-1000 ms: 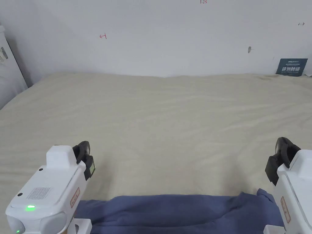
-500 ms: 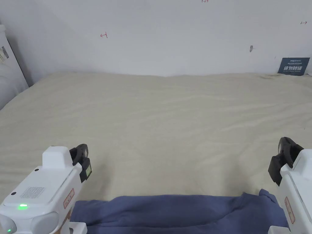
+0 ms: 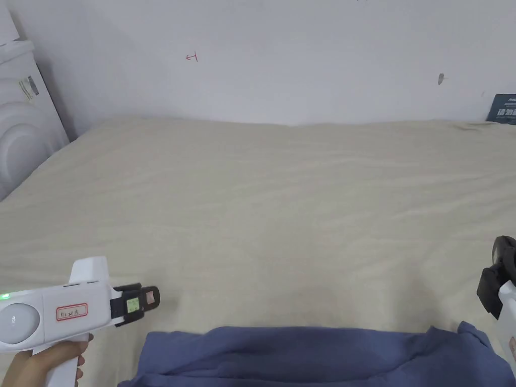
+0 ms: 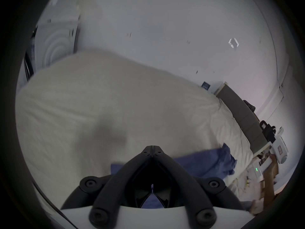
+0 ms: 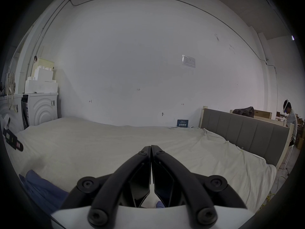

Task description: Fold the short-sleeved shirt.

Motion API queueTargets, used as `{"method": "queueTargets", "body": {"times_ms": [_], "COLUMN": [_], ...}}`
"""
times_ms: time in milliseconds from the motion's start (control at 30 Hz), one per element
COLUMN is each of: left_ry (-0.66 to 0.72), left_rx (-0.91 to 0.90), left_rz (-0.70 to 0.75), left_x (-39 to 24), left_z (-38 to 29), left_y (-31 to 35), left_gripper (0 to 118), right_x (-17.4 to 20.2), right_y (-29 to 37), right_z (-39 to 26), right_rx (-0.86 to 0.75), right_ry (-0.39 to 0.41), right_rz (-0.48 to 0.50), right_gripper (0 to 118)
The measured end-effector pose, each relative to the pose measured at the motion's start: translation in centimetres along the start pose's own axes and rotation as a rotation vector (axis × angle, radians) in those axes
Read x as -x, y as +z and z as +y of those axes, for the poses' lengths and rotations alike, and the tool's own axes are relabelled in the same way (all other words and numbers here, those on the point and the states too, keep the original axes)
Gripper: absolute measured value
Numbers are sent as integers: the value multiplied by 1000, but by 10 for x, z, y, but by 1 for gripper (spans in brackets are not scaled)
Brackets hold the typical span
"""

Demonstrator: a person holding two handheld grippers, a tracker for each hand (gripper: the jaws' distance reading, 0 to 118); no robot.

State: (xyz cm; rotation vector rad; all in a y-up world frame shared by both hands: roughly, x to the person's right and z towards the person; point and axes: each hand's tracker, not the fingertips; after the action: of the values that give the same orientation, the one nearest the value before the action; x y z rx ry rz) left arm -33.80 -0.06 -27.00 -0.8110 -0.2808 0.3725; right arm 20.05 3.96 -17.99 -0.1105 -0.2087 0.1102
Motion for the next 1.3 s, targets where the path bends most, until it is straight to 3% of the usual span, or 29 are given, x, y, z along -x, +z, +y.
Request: {"method": "queueTargets", "body": {"times_ms": [267, 333, 367, 400, 467, 567, 967, 1033, 1100, 1300], "left_ry": [140, 173, 194, 209, 198, 126, 103, 83, 96, 56], "left_rx": [136, 157, 187, 220, 250, 242, 325, 317, 326, 363], "left_rz": [-61, -70, -81, -85, -74, -63, -35, -53, -72, -73], "left_x": [49, 56, 59, 62, 63, 58, 66, 68, 68, 54], "left_z": [-28, -33, -34, -36, -37, -39, -38, -36, -35, -42], "left_y": [-16, -19, -22, -26, -34, -38, -73, -70, -73, -85], "left_gripper": [1, 24, 44, 74, 97, 98, 96, 86, 66, 54], "right_x": [11, 14, 16, 17, 20, 23, 17, 16, 15, 15], "right_y": [-5, -6, -7, -6, -6, -6, -8, -8, -8, -7], "right_z": [-7, -10, -12, -12, -14, -17, -22, -23, -23, -24], "right_rx": [41, 54, 59, 64, 71, 82, 107, 110, 117, 125], "right_ry": [10, 11, 12, 13, 17, 22, 17, 16, 11, -1], "right_rz": [7, 12, 15, 18, 24, 30, 22, 20, 20, 21], "right_gripper": [0, 0, 0, 0, 0, 0, 0, 0, 0, 0]}}
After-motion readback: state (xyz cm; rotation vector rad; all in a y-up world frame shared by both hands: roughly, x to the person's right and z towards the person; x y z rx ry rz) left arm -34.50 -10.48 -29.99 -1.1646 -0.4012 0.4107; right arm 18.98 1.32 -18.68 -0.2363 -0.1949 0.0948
